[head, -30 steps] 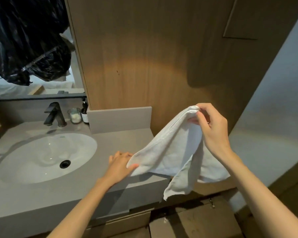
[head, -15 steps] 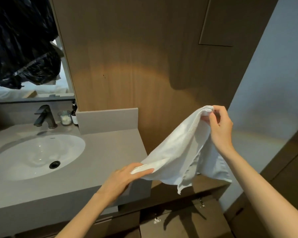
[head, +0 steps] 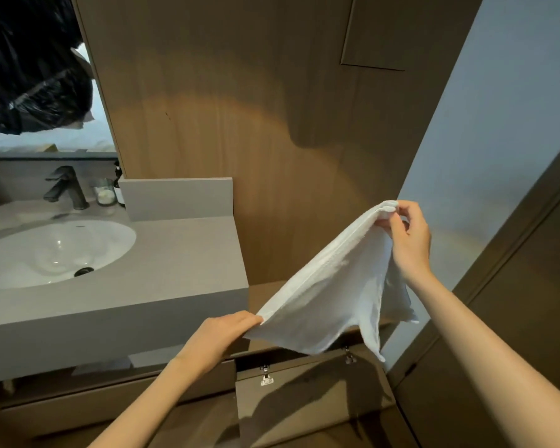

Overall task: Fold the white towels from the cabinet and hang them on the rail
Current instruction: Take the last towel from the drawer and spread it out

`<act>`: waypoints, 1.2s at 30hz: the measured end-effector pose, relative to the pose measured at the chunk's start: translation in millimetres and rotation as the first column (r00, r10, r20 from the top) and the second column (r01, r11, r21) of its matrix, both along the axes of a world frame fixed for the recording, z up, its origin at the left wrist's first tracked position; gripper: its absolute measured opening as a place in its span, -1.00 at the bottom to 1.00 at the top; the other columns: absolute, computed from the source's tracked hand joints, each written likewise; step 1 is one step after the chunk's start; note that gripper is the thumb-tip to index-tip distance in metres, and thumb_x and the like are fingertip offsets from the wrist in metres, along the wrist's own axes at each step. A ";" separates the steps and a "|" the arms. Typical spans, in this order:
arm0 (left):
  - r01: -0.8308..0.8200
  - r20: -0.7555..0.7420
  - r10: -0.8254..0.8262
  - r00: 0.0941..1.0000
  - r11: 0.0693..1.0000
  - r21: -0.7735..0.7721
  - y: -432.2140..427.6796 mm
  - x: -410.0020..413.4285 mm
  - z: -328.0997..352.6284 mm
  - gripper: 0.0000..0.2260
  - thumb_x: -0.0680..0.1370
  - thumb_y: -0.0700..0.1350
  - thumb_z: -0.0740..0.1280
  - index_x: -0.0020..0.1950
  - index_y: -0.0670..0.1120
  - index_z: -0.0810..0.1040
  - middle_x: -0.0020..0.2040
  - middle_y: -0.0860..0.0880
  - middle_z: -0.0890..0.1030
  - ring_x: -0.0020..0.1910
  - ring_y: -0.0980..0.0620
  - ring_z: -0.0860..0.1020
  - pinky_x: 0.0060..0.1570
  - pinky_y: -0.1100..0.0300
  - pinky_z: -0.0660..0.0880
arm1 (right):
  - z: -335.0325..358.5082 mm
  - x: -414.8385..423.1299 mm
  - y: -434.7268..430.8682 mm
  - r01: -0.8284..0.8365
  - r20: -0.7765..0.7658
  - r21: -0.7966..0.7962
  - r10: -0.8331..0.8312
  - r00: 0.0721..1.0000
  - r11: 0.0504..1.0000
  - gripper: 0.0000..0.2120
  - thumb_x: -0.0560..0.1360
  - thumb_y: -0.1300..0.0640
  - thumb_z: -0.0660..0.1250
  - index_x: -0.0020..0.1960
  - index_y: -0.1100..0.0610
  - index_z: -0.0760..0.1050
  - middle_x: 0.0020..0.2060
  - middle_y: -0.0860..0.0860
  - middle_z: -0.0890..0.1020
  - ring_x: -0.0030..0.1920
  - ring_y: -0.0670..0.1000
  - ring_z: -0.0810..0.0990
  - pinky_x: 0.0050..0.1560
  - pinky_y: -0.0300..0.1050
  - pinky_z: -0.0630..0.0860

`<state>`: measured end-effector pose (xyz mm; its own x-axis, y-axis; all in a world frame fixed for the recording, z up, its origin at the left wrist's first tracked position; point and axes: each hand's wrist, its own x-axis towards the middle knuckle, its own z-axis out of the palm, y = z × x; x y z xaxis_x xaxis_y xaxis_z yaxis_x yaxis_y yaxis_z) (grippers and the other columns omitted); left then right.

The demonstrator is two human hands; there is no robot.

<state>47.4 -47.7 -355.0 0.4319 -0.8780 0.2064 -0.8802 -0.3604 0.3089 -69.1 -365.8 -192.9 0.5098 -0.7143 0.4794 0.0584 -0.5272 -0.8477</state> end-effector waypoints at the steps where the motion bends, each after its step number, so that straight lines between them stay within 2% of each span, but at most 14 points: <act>1: 0.031 0.051 -0.031 0.998 0.999 -0.011 -1.4 -8.0 -0.9 -0.51 0.45 -0.15 0.42 0.28 0.21 0.35 0.20 0.16 0.49 0.05 0.13 0.56 -0.07 0.25 0.57 | -3.5 -3.6 -2.0 -0.008 -0.001 0.006 0.008 1.000 1.000 -0.87 0.62 0.19 0.19 0.12 0.13 0.48 -0.10 -0.19 0.56 -0.08 -0.29 0.54 -0.04 -0.40 0.50; 2: 0.049 0.110 -0.050 0.993 0.999 0.015 -1.5 -15.7 -1.4 -0.42 0.39 -0.27 0.42 0.28 0.18 0.35 0.17 0.15 0.49 -0.03 0.11 0.56 -0.17 0.24 0.58 | -6.8 -6.0 -3.7 -0.012 -0.001 0.011 0.012 1.000 1.000 -0.86 0.62 0.20 0.18 0.12 0.14 0.48 -0.09 -0.15 0.57 -0.08 -0.27 0.55 0.00 -0.32 0.53; 4: 0.040 0.121 -0.051 0.991 0.995 0.091 -2.3 -29.4 -1.4 -0.45 0.42 -0.29 0.36 0.29 0.16 0.32 0.18 0.10 0.43 -0.06 0.07 0.50 -0.15 0.21 0.56 | -11.0 -9.6 -3.6 -0.028 0.002 0.008 0.028 1.000 1.000 -0.86 0.62 0.21 0.19 0.12 0.16 0.49 -0.06 -0.07 0.59 -0.08 -0.25 0.55 0.06 -0.18 0.55; 8: -0.032 0.091 0.020 0.996 0.991 0.133 -6.6 -40.7 -16.8 -0.53 0.53 -0.25 0.26 0.37 0.11 0.30 0.20 0.04 0.40 0.00 0.04 0.47 -0.05 0.23 0.47 | -15.7 -13.8 7.2 -0.071 -0.031 -0.075 0.069 0.997 0.995 -0.85 0.63 0.19 0.18 0.13 0.13 0.49 -0.02 -0.05 0.58 -0.03 -0.21 0.53 0.07 -0.19 0.50; 11: -0.116 0.071 0.105 0.992 0.980 0.160 1.9 -41.0 -29.3 -0.61 0.52 -0.24 0.32 0.32 0.01 0.42 0.17 0.02 0.50 0.05 0.03 0.54 0.01 0.18 0.53 | -16.6 -18.7 12.9 -0.073 -0.005 -0.123 0.073 0.997 0.990 -0.85 0.63 0.20 0.17 0.13 0.13 0.49 0.01 -0.02 0.59 0.03 -0.09 0.54 0.05 -0.23 0.48; 14: -0.223 0.104 0.211 0.972 0.966 0.130 15.5 -36.2 -25.1 -0.80 0.51 -0.09 0.42 0.12 0.00 0.57 -0.05 0.02 0.61 -0.15 0.06 0.61 -0.22 0.20 0.59 | -17.0 -25.8 11.6 -0.048 0.001 -0.118 0.048 0.999 0.992 -0.85 0.64 0.20 0.17 0.14 0.08 0.47 0.01 -0.05 0.57 -0.01 -0.18 0.52 -0.01 -0.40 0.45; 16: -0.267 0.181 0.246 0.952 0.959 0.098 22.5 -32.1 -17.7 -0.84 0.45 0.01 0.48 -0.03 -0.01 0.63 -0.21 0.05 0.61 -0.31 0.10 0.61 -0.43 0.24 0.54 | -20.0 -29.3 9.2 -0.029 0.003 -0.096 0.029 1.000 0.995 -0.85 0.64 0.19 0.16 0.16 0.07 0.46 0.02 -0.07 0.55 -0.02 -0.23 0.51 -0.05 -0.50 0.42; 19: -0.378 0.256 0.366 0.894 0.926 -0.005 28.2 -20.1 -0.2 -0.85 0.40 0.02 0.52 -0.17 0.01 0.61 -0.33 0.06 0.56 -0.39 0.07 0.59 -0.60 0.21 0.44 | -27.8 -32.3 9.4 -0.020 -0.018 -0.056 0.019 1.000 0.998 -0.85 0.64 0.18 0.16 0.18 0.07 0.44 0.02 -0.07 0.53 -0.02 -0.21 0.50 -0.03 -0.40 0.44; 23: -0.497 0.239 0.521 0.820 0.854 -0.157 36.8 3.8 31.3 -0.81 0.50 -0.02 0.41 -0.23 -0.05 0.49 -0.30 0.00 0.53 -0.34 -0.06 0.56 -0.52 0.19 0.36 | -44.0 -32.1 6.1 0.004 -0.050 -0.003 -0.004 0.999 1.000 -0.87 0.65 0.19 0.15 0.13 0.06 0.43 -0.07 -0.10 0.54 -0.06 -0.18 0.53 0.01 -0.19 0.52; 26: -0.532 0.161 0.584 0.796 0.801 -0.275 46.6 15.5 58.5 -0.85 0.56 -0.09 0.34 -0.17 -0.09 0.45 -0.22 -0.05 0.53 -0.24 -0.11 0.52 -0.38 0.10 0.39 | -57.8 -28.3 8.1 0.036 -0.032 0.079 -0.034 0.999 0.996 -0.86 0.65 0.18 0.15 0.15 0.10 0.45 -0.09 -0.11 0.57 -0.09 -0.12 0.59 0.02 -0.08 0.58; 29: -0.518 0.050 0.609 0.791 0.712 -0.474 52.3 15.1 84.3 -0.96 0.55 -0.21 0.35 -0.10 -0.15 0.53 -0.16 -0.07 0.57 -0.16 -0.08 0.52 -0.06 -0.02 0.46 | -66.6 -17.7 23.5 0.104 0.011 0.168 -0.108 0.994 0.980 -0.82 0.65 0.15 0.15 0.21 0.11 0.44 -0.09 -0.06 0.56 -0.10 -0.04 0.59 -0.03 -0.12 0.55; 30: -0.520 0.023 0.621 0.784 0.676 -0.521 55.1 15.7 90.2 -0.98 0.54 -0.24 0.34 -0.09 -0.17 0.54 -0.14 -0.08 0.57 -0.14 -0.06 0.51 -0.04 -0.01 0.45 | -68.7 -12.7 30.0 0.109 0.024 0.201 -0.116 0.993 0.974 -0.82 0.65 0.14 0.15 0.21 0.10 0.44 -0.11 -0.07 0.56 -0.14 -0.04 0.58 -0.09 -0.18 0.54; 33: -0.568 0.016 0.665 0.746 0.649 -0.506 75.1 27.8 94.6 -0.96 0.57 -0.23 0.30 -0.06 -0.20 0.53 -0.11 -0.11 0.54 -0.13 -0.07 0.49 -0.16 0.12 0.38 | -77.3 4.7 49.7 0.036 0.009 0.240 -0.039 0.999 0.970 -0.86 0.65 0.16 0.14 0.15 0.08 0.44 -0.11 0.01 0.57 -0.37 -0.13 0.56 -0.33 -0.35 0.49; 36: -0.609 0.078 0.694 0.715 0.674 -0.417 107.3 44.1 90.3 -0.93 0.58 -0.22 0.27 -0.06 -0.21 0.50 -0.13 -0.16 0.51 -0.17 -0.14 0.48 -0.24 0.02 0.41 | -88.1 23.1 71.2 -0.035 -0.064 0.215 0.050 0.997 0.976 -0.89 0.65 0.19 0.14 0.10 0.09 0.42 -0.23 0.00 0.57 -0.46 -0.17 0.54 -0.39 -0.41 0.46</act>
